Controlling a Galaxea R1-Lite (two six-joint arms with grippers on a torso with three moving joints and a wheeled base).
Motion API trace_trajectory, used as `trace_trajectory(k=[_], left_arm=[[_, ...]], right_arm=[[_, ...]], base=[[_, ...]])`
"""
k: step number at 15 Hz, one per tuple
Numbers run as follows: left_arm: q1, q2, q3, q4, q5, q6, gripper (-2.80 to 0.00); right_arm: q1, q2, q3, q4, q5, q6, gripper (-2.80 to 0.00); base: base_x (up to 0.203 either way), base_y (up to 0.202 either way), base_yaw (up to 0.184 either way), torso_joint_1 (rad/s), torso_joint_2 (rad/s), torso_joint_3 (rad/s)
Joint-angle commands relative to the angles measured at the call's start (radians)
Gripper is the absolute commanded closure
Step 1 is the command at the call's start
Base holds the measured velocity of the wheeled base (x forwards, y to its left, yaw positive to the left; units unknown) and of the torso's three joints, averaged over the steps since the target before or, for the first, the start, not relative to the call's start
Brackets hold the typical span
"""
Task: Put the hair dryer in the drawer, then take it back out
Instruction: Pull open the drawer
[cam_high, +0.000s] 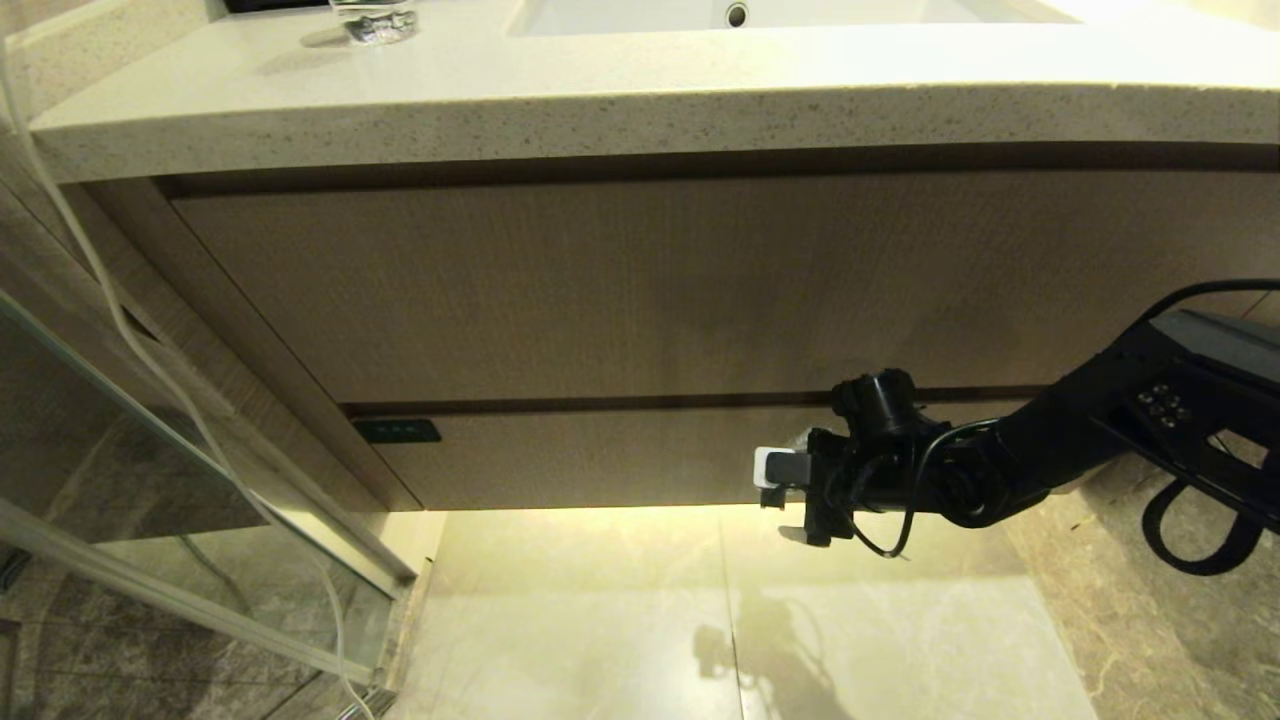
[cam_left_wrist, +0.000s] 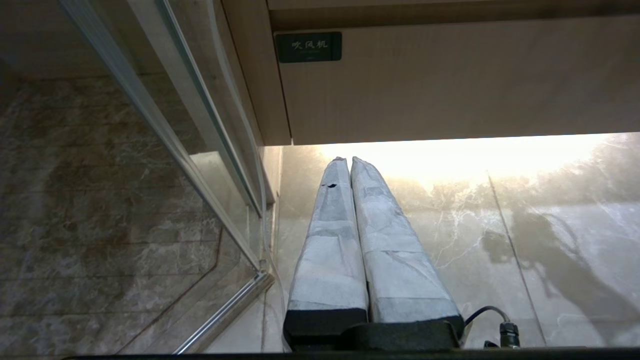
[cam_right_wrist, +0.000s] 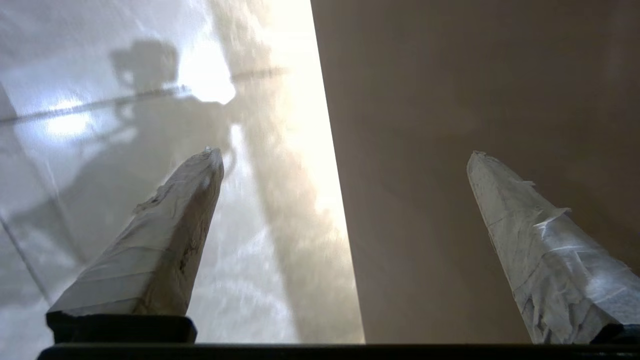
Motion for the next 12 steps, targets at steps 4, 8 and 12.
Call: trace_trajectory(k=[4, 8, 12], left_arm=[[0.000, 0.000, 0.000, -0.001, 0.000, 0.000, 0.00], [0.000, 0.000, 0.000, 0.001, 0.000, 0.000, 0.00], [0.000, 0.000, 0.000, 0.001, 0.000, 0.000, 0.00]], right_arm=[[0.000, -0.024, -0.013, 0.074, -0.003, 0.000, -2.80], [-0.015, -0.083, 0.023, 0.068, 0.014, -0.001, -2.80], [-0.015, -0.098, 0.040, -0.016, 0.037, -0.001, -2.80]], base=[[0.000, 0.000, 0.000, 0.000, 0.00, 0.000], [0.000, 0.000, 0.000, 0.000, 0.00, 0.000], [0.000, 0.000, 0.000, 0.000, 0.00, 0.000]])
